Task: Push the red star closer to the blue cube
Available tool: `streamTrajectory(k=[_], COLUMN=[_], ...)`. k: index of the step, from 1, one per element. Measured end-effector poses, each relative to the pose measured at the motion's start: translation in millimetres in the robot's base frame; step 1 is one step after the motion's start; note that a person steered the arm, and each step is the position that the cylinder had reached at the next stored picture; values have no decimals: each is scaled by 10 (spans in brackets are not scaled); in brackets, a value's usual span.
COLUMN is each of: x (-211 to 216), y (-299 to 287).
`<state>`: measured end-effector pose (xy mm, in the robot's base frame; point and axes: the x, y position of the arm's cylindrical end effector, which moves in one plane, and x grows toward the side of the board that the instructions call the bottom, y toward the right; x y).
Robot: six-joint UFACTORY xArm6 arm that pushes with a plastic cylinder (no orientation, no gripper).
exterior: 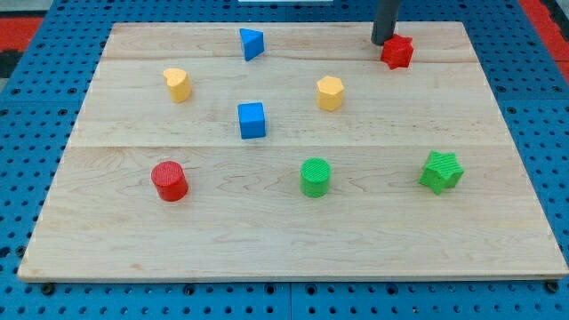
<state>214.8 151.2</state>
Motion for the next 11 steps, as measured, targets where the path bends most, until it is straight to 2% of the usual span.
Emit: streamTrajectory(k=[1,2,3,4,5,6,7,8,9,10,11], x=[-128,20,363,520,484,206,-190,225,230,673,976], y=[23,413,629,227,-400,-314,-489,-647,-624,-968,-1677])
